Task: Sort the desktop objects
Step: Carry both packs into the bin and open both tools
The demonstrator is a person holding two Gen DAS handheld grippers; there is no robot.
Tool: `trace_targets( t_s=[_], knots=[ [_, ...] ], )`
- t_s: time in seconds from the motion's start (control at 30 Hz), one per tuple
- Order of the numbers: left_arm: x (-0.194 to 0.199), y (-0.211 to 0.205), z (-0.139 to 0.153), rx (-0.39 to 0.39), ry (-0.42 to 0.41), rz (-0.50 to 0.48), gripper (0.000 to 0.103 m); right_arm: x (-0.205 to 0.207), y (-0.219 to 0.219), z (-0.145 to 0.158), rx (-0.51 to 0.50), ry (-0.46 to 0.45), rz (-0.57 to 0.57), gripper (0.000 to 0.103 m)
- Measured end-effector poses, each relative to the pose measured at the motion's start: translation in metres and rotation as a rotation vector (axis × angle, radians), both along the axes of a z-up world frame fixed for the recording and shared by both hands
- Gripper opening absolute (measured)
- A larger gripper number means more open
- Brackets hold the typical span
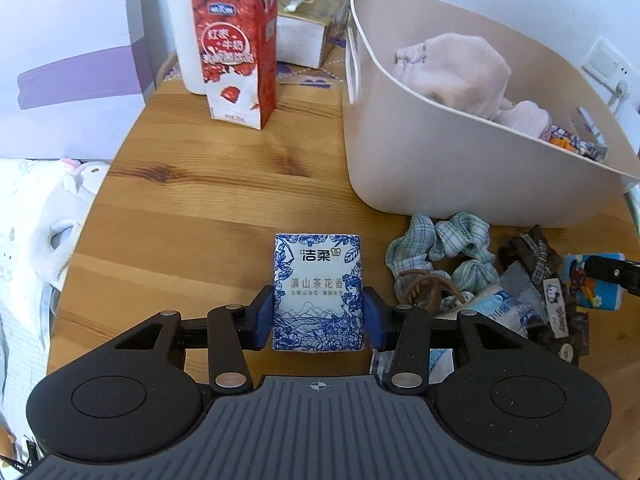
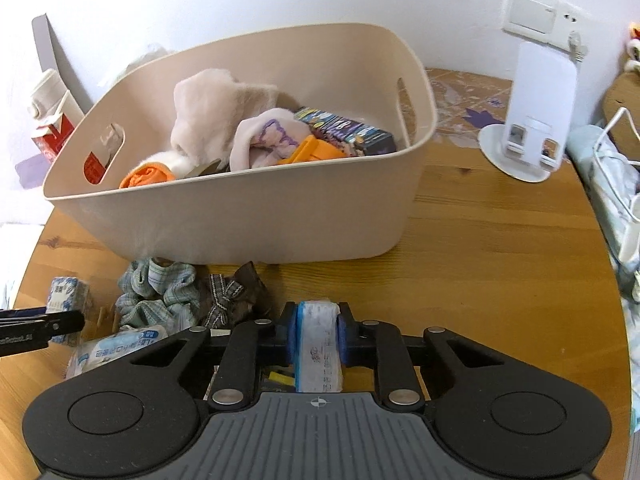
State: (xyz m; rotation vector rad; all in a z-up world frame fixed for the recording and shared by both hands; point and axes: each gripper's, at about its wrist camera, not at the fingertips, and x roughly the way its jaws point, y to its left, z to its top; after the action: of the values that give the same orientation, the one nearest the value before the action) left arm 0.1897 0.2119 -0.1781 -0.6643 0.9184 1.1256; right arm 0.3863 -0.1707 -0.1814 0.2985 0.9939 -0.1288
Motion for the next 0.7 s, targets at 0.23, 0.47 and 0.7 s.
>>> trace_targets(
  t_s=[0.23, 0.47, 0.7],
  knots=[
    [-0.008, -0.012, 0.02, 0.051, -0.001, -0.015, 0.046, -0.021, -0.002, 0.013, -0.007, -0.035, -0.039, 0.018],
    [-0.009, -0.018, 0.039, 0.062, -0.04, -0.024, 0.046, -0.042, -0.006, 0.032, 0.009, -0.081, -0.08, 0.017],
    [-0.002, -0.025, 0.062, 0.103, -0.07, -0.055, 0.046, -0.052, -0.008, 0.058, -0.031, -0.147, -0.075, 0.017]
  ],
)
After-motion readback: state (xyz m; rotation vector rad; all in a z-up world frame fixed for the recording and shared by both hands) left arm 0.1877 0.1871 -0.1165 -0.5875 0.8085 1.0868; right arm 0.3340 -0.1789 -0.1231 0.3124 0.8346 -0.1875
